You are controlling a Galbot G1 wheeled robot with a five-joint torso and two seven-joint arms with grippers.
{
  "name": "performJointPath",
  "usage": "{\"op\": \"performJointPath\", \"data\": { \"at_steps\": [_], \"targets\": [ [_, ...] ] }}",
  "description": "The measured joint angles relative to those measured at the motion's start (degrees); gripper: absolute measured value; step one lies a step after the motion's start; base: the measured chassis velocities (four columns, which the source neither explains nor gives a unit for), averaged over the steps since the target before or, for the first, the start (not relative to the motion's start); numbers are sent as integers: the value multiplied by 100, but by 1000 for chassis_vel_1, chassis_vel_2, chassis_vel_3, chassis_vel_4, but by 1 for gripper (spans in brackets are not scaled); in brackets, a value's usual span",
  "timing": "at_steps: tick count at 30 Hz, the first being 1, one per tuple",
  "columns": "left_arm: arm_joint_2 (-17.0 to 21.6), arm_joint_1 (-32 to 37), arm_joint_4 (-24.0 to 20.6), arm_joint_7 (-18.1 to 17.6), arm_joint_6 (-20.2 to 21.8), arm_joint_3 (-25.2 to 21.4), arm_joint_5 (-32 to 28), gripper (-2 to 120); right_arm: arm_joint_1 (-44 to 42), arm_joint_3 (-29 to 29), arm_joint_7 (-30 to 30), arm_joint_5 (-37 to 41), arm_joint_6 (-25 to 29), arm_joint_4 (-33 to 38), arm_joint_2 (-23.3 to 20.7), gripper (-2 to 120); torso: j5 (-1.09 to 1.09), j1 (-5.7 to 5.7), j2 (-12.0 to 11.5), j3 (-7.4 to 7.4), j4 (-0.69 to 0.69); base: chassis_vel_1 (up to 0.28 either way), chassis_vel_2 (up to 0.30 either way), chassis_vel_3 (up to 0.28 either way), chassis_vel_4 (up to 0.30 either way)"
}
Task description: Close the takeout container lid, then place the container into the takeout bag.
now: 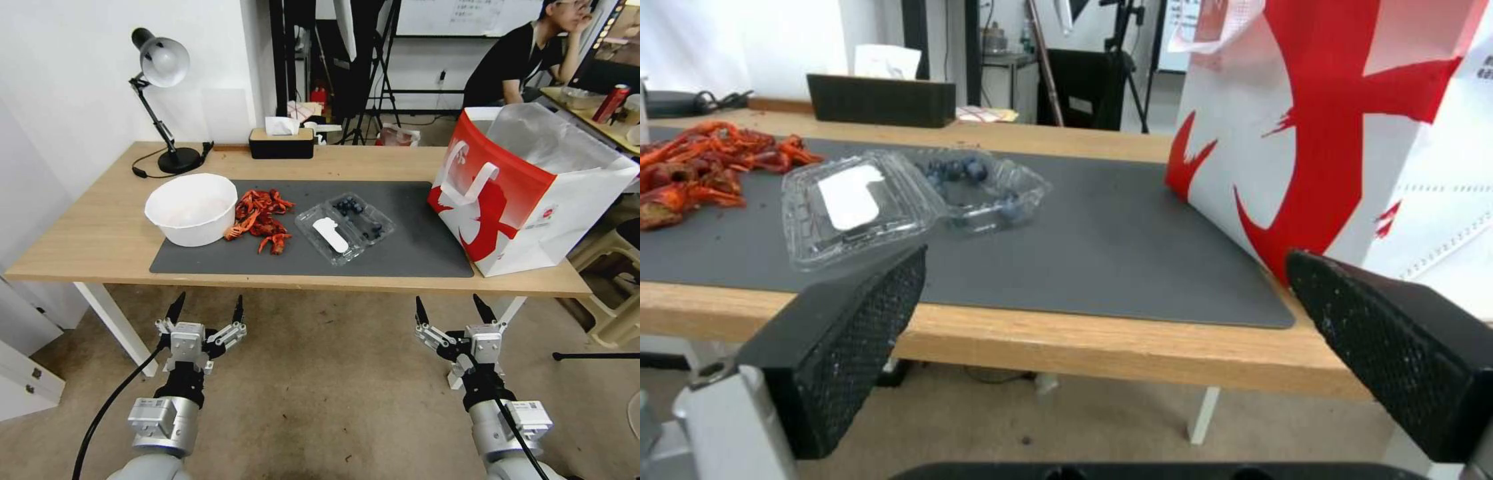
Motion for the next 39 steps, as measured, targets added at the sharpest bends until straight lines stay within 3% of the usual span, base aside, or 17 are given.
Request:
{"op": "performJointPath", "data": {
  "at_steps": [23,26,29,39],
  "targets": [
    [-9,2,-13,-6,6,17,0,100,-2,-21,-8,0,-62,7,-7,100,0,0,0,0,0,0,0,0,0],
    [-159,34,-217,-180,204,342,-34,100,-28,-211,-92,-13,-479,140,-69,100,-1,0,0,0,0,0,0,0,0],
    [-526,119,-714,-596,690,1110,-128,100,-75,-536,-272,-45,-1209,367,-170,100,2,0,0,0,0,0,0,0,0],
    [-632,133,-819,-481,881,1279,-136,100,-83,-570,-368,-40,-1336,392,-179,100,1,0,0,0,0,0,0,0,0]
  ]
}}
